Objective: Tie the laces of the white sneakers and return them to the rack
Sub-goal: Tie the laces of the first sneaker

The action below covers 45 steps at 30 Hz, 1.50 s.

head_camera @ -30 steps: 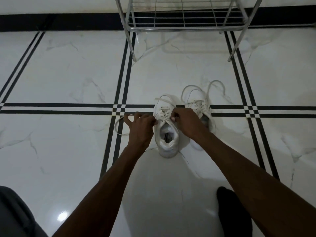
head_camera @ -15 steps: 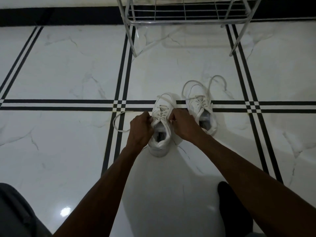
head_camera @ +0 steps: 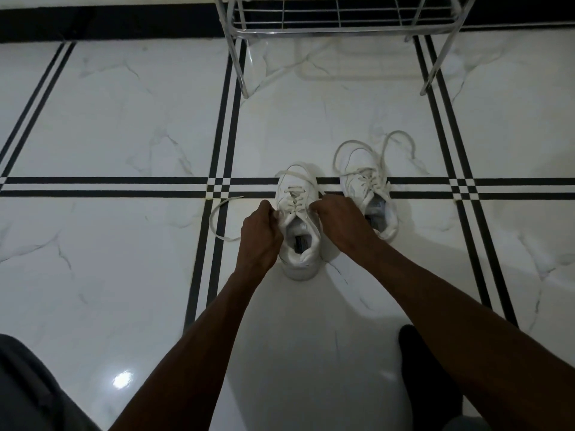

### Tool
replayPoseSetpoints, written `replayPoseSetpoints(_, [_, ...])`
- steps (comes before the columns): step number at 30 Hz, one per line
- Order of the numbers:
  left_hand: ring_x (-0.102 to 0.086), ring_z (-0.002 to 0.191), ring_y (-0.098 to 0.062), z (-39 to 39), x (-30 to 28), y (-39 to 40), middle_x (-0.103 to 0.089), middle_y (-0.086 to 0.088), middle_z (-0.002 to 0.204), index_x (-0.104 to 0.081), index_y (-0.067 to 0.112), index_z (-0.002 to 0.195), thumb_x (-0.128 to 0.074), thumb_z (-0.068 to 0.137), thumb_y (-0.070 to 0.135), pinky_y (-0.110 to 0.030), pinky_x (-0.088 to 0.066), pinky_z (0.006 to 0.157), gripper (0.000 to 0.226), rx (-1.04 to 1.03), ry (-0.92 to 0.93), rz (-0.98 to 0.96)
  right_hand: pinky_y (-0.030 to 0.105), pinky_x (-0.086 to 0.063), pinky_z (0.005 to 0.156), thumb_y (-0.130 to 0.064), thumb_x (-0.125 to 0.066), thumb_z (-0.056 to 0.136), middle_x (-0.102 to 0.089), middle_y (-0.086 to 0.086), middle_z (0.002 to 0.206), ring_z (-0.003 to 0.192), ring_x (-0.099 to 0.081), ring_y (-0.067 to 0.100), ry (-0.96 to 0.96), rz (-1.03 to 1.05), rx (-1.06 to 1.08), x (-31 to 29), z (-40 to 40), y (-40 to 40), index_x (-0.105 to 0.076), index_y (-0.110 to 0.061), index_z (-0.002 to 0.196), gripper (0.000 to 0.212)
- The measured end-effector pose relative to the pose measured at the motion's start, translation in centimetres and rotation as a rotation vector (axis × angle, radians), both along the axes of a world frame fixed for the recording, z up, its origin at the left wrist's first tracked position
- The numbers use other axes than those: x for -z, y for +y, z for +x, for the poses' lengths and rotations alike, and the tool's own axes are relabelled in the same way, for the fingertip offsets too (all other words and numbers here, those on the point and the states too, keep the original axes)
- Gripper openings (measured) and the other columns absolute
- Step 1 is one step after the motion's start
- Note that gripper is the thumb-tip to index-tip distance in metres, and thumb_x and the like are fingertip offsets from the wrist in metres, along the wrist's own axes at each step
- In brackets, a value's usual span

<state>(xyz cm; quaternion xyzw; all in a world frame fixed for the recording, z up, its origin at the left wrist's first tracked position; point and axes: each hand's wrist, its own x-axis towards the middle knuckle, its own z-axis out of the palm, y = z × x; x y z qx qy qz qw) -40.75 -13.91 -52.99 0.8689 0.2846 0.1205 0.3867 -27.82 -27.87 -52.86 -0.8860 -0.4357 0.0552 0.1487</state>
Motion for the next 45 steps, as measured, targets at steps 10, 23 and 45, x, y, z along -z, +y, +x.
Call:
replayPoseSetpoints(10, [-0.067, 0.075, -0.020, -1.0, 0.1, 2.3, -0.074, -0.005, 0.083, -0.062, 0.002, 0.084, -0.059, 0.097, 0.008, -0.018, -0.047, 0.064, 0.015, 0.048, 0.020, -0.122, 0.035, -0.056, 0.072, -0.008, -0.054, 0.092, -0.075, 0.016, 0.086, 0.080, -0.070, 0.028, 0.277, 0.063, 0.154, -0.6, 0.3, -0.5, -0.073, -0.003, 0.085, 0.021])
replayPoseSetpoints(23, [-0.064, 0.085, -0.024, 3.6, -4.0, 2.5, -0.066, -0.009, 0.084, -0.062, 0.011, 0.095, -0.042, 0.109, 0.022, -0.035, -0.053, 0.086, 0.027, -0.001, -0.177, -0.839, 0.026, -0.044, 0.062, -0.030, -0.050, 0.102, -0.069, 0.000, 0.089, 0.076, -0.066, 0.010, 1.296, 0.688, 0.412, -4.7, 1.2, 2.3, -0.069, -0.017, 0.109, 0.024])
replayPoseSetpoints(45, [-0.072, 0.080, -0.003, 4.7, -3.4, 3.5, -0.074, -0.008, 0.097, -0.053, 0.006, 0.121, -0.059, 0.096, 0.002, -0.015, -0.055, 0.075, 0.026, 0.281, -0.040, -0.303, 0.030, -0.056, 0.073, -0.024, -0.073, 0.089, -0.073, 0.019, 0.084, 0.074, -0.065, 0.021, 1.099, 0.590, 0.282, -4.2, 1.2, 3.5, -0.077, -0.002, 0.095, 0.023])
